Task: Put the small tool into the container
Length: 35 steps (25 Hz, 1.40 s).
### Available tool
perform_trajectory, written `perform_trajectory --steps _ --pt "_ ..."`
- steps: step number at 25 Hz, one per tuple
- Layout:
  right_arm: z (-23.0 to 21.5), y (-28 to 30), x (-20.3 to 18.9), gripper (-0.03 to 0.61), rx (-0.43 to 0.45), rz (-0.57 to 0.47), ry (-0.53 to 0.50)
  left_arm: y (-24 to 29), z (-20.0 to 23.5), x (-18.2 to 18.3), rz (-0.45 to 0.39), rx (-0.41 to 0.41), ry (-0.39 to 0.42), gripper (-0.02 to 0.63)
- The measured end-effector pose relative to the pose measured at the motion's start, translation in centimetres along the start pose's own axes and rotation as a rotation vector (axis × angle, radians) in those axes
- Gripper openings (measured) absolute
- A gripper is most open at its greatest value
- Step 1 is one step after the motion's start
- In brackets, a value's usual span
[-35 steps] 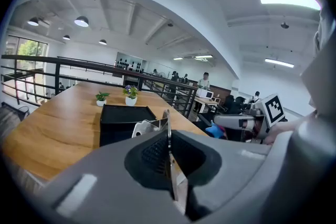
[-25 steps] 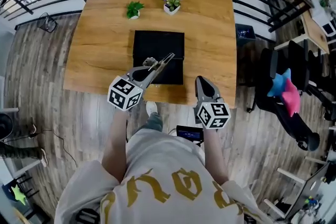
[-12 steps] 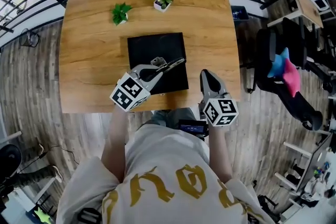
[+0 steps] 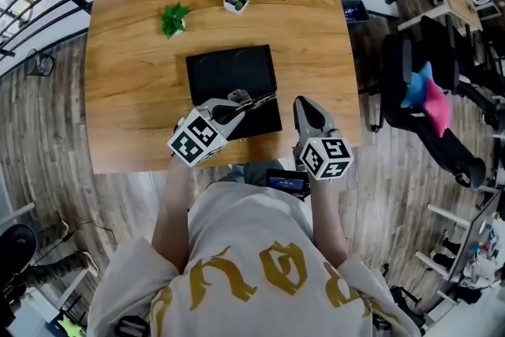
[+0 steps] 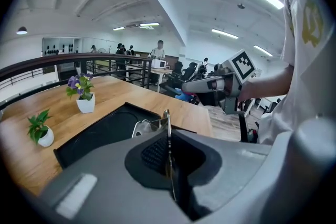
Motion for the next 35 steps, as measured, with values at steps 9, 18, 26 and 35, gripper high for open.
perform_trajectory --steps 9,18,26,35 --pt "0.6 1.8 -0.5 0.026 0.076 0.027 -0.021 0.5 0.6 -1.9 0.061 -0.002 -0.051 0.002" --pt "-0.6 1.0 -2.0 0.026 0.052 0.052 0.008 2.7 0.8 -3.9 0.148 -0.045 -0.085 0.002" --pt "-1.2 1.2 -2.4 0.025 0.048 0.051 0.011 4.5 1.2 -4.8 0.197 -0.067 -0.096 0.002" --pt "-1.6 1.8 -2.5 0.025 0.058 0.061 0.016 5.6 1.1 -5.3 0.251 -0.153 -0.134 0.002"
Point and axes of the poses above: the fingertips, and each gripper's own axes: y forward along the fingers, z to its left, x out of its top, the point moved 6 cm from there along -y, backward along the fingers, and after that the axes turned 10 degrees about -y, right-handed, at the moved point
